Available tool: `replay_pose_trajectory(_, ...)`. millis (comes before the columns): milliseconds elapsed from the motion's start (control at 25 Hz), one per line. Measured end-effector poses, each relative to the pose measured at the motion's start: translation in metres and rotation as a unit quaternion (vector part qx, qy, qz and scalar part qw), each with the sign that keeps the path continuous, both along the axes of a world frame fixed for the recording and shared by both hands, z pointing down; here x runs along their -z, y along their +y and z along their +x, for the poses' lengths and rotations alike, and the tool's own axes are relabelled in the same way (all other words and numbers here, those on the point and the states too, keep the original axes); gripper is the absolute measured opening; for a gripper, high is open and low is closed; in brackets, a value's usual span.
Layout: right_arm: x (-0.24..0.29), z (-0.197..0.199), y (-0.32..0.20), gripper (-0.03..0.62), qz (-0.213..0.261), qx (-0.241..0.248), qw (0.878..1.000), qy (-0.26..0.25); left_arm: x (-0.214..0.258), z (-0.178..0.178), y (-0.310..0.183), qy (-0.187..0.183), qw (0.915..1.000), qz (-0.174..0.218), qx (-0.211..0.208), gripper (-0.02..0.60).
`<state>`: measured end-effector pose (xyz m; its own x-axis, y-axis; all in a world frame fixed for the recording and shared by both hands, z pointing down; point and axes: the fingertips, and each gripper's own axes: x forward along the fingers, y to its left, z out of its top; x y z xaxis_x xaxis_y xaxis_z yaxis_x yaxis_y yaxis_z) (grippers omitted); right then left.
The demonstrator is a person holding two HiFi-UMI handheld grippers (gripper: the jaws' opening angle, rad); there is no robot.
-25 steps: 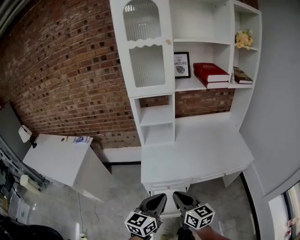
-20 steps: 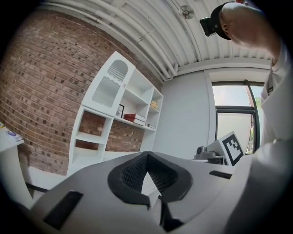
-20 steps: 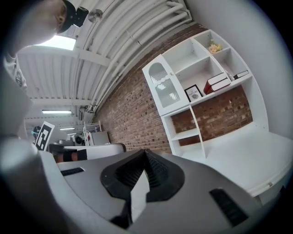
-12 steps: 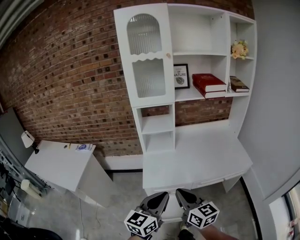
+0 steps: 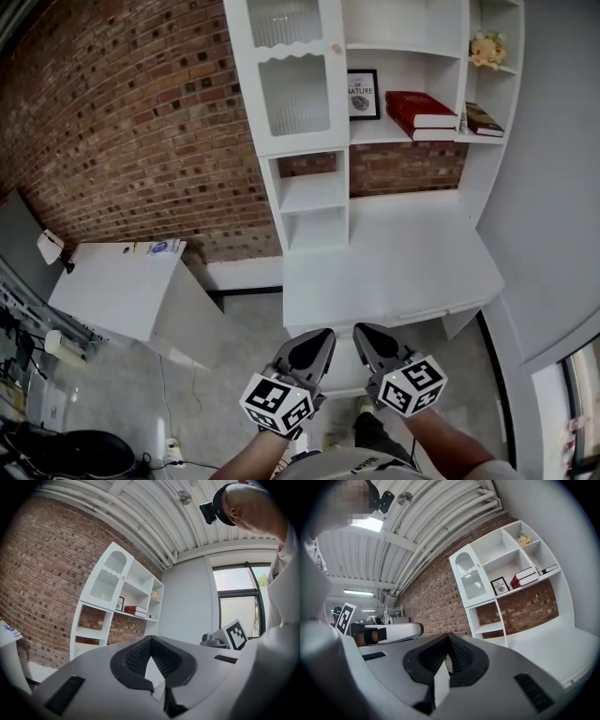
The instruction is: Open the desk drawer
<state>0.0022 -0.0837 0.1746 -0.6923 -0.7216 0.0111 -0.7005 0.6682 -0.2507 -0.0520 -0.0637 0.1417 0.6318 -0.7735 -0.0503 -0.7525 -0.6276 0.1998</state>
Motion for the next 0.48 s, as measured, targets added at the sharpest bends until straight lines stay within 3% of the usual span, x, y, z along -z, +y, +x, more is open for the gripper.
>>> replay_pose_trajectory(480, -0.007, -0.011, -0.004, 0.017, -0.002, 0.005, 1.0, 0.006, -0.007, -0.011, -0.007, 0.006, 0.9999, -0.007, 0.009, 0.012)
